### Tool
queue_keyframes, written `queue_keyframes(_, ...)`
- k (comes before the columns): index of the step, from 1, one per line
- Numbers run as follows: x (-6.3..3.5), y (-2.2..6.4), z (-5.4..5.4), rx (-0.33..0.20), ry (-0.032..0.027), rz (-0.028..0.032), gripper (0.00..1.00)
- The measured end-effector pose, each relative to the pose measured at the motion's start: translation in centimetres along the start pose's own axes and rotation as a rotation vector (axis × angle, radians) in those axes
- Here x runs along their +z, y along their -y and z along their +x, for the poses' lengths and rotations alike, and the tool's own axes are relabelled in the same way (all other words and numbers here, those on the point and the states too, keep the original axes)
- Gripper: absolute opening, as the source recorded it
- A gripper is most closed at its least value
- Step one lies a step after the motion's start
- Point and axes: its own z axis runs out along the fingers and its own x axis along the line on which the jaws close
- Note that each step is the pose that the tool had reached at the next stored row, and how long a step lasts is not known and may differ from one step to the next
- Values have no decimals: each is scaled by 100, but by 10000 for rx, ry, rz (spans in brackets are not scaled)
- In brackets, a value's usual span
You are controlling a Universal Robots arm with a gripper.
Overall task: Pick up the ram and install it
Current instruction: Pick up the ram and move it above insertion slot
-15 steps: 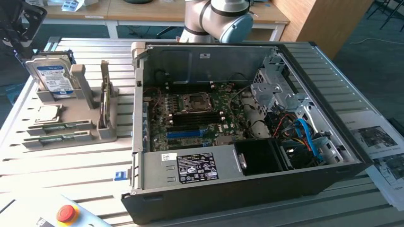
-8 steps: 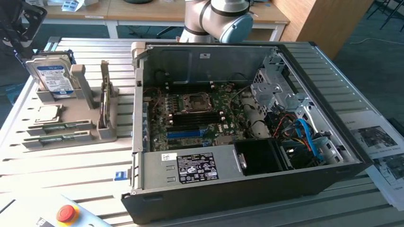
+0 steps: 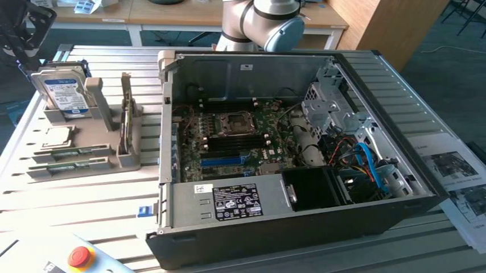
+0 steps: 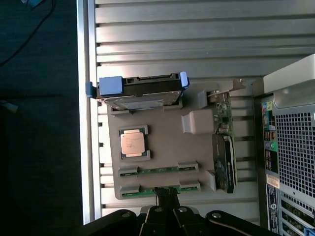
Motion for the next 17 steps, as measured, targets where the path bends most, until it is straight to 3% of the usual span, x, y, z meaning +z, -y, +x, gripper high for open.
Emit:
queue_keyframes(5, 0, 0, 0, -559, -24, 8, 10)
queue_keyframes(17, 0, 0, 0, -2653, -111, 41, 10)
